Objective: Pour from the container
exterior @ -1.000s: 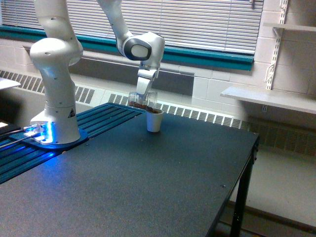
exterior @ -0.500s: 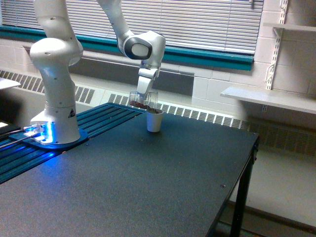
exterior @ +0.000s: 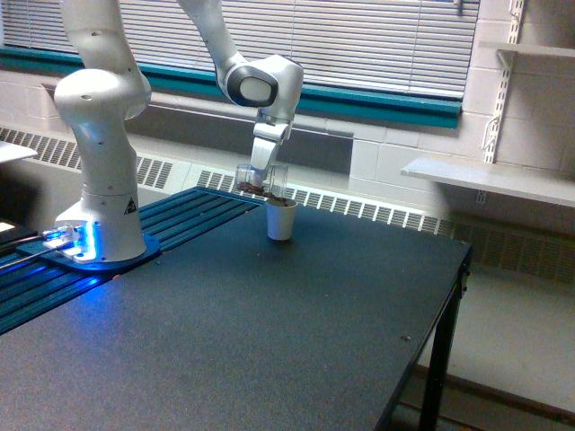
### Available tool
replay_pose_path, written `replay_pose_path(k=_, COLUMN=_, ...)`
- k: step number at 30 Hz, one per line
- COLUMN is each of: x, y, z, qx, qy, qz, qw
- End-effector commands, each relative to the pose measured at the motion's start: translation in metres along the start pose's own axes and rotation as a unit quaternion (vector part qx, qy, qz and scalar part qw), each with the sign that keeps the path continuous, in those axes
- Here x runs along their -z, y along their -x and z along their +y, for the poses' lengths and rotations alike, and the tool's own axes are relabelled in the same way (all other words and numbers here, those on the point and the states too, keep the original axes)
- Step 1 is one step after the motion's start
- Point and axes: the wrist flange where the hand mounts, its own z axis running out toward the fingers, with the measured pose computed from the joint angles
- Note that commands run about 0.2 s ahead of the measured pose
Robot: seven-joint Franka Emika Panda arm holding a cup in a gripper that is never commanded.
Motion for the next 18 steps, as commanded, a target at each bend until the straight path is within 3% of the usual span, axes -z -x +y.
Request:
replay_pose_path(k=1, x=-0.0009, y=0.0055, z=-0.0038, qx=0.015, qy=0.0, qz=-0.008, qw=0.9999)
replay_pose_path(k=18, x=0.0009, y=0.0083, z=-0.0117, qx=0.008, qy=-0.015, qz=-0.019, qw=0.9997)
